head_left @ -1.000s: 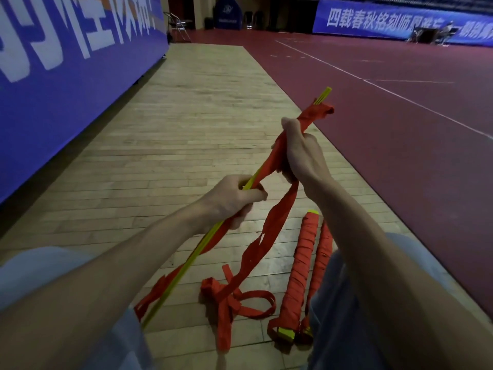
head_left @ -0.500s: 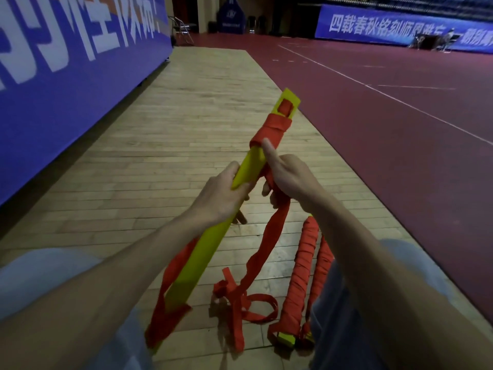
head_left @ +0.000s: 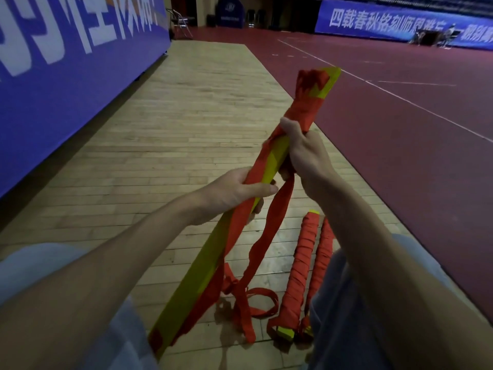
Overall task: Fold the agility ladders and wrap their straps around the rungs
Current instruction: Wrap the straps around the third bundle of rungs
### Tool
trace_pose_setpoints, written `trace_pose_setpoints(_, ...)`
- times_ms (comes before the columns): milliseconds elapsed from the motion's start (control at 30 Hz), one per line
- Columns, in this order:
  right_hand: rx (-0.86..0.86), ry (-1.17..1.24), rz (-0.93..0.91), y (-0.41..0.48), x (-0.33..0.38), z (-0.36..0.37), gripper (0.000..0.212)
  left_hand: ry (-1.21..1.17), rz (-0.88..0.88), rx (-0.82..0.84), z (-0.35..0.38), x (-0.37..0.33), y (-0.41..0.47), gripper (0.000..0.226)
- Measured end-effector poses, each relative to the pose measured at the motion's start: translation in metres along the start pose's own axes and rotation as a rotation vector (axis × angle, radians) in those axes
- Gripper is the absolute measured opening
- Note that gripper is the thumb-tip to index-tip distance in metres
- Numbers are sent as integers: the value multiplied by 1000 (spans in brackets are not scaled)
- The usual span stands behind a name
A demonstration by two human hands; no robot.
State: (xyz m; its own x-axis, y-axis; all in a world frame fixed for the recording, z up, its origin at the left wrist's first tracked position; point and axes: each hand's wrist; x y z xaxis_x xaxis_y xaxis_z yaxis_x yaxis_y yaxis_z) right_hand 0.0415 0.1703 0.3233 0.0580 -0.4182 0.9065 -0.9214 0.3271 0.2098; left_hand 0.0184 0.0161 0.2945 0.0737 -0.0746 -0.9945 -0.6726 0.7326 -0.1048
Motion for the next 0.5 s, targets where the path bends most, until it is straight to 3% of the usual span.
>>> trace_pose_setpoints(67,71,33,-85,-1,2,-5,61,-121,25,31,1,-2,-4,16)
trace_pose_setpoints(133,110,50,-111,-3,3,-9,57,-165,20,22,1,-1,-3,24)
trace_pose_setpoints(267,62,23,-16,-3,0,-12,42,-123,22,-80,-2,6,3,28)
trace_pose_setpoints(367,35,-131,79,-2,-6,-8,47,93,61,-219,-5,18,11,23)
trace_pose_setpoints(500,123,-162,126,-3,-9,3,58,631,120,-432,-6,28,16,27)
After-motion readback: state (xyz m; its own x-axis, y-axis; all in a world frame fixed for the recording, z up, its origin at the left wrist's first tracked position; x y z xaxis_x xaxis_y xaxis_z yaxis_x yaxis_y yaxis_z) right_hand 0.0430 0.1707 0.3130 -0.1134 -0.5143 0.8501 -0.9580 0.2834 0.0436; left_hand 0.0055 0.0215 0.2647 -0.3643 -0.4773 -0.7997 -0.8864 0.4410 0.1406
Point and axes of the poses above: each hand's wrist, its own y-axis towards the middle knuckle, its own z-axis out of the palm, x = y × z, and after that the axes turned 13 degrees about -y, right-handed
